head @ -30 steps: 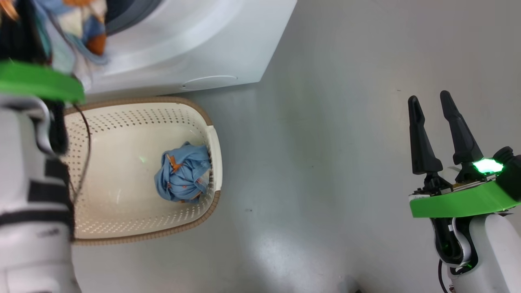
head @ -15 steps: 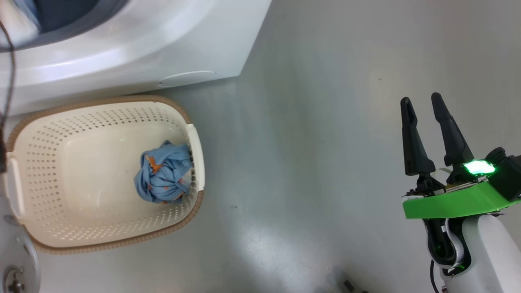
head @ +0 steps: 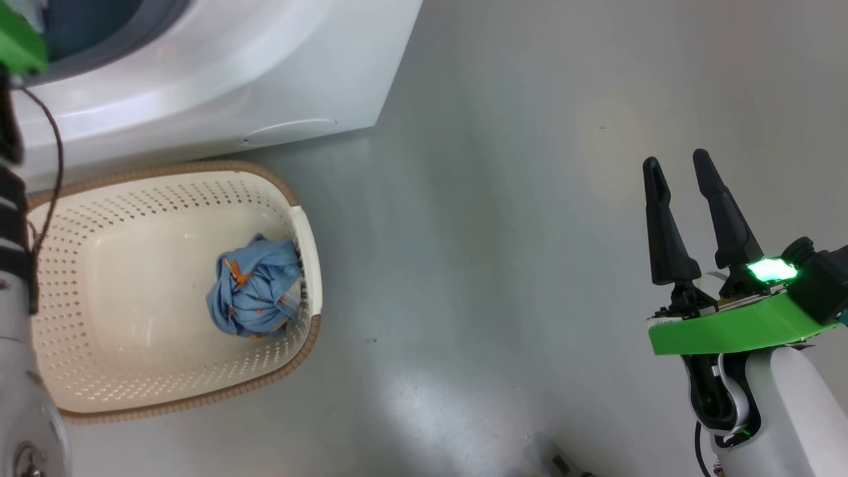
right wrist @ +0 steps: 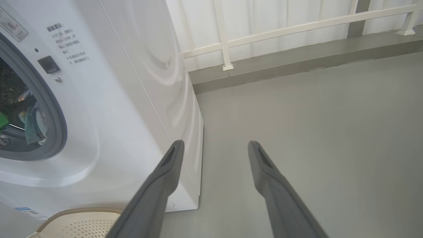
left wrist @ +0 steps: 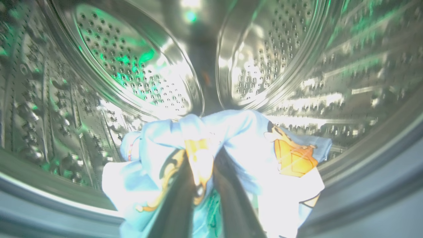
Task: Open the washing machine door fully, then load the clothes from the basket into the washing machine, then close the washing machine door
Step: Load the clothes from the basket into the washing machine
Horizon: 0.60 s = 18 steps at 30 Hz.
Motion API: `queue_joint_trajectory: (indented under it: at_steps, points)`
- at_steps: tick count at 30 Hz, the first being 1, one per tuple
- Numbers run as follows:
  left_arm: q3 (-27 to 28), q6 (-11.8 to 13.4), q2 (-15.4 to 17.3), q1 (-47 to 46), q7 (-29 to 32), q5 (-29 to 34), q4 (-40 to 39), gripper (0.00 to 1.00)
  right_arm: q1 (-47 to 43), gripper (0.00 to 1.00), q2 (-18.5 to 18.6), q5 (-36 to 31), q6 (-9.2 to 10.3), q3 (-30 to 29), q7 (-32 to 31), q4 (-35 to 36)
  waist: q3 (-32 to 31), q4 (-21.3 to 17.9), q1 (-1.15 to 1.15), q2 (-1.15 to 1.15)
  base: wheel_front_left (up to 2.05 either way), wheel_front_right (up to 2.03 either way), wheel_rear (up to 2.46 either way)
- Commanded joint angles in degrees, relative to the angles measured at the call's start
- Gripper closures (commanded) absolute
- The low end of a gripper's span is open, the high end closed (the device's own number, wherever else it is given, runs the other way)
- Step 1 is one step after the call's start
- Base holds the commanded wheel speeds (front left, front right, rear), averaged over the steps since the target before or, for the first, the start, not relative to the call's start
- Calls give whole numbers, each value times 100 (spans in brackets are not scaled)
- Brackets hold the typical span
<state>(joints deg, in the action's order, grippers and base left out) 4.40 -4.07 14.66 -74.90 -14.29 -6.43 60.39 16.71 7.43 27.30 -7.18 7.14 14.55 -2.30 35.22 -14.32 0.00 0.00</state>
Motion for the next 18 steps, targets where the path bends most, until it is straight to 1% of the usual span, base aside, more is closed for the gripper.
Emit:
queue_joint_trajectory:
  at_steps: [1,6,11,14,18]
  points:
    - [-39,19,302,-67,8,86,180,0,-38,0,28,31,-31,109,45,96,-27,7,0,0,0,0,0]
    - [-86,16,319,-250,-27,64,626,0,-47,0,37,36,-31,115,45,84,-83,38,0,0,0,0,0]
    - [-87,-10,300,-255,-58,-7,802,0,-70,0,46,26,-31,128,45,75,-177,72,0,0,0,0,0]
    - [-54,-38,271,-157,-67,-80,756,0,-90,0,62,18,-31,125,45,66,-252,101,0,0,0,0,0]
    - [4,-61,193,201,-69,-158,373,0,-119,0,116,8,-31,101,45,57,-404,151,0,0,0,0,0]
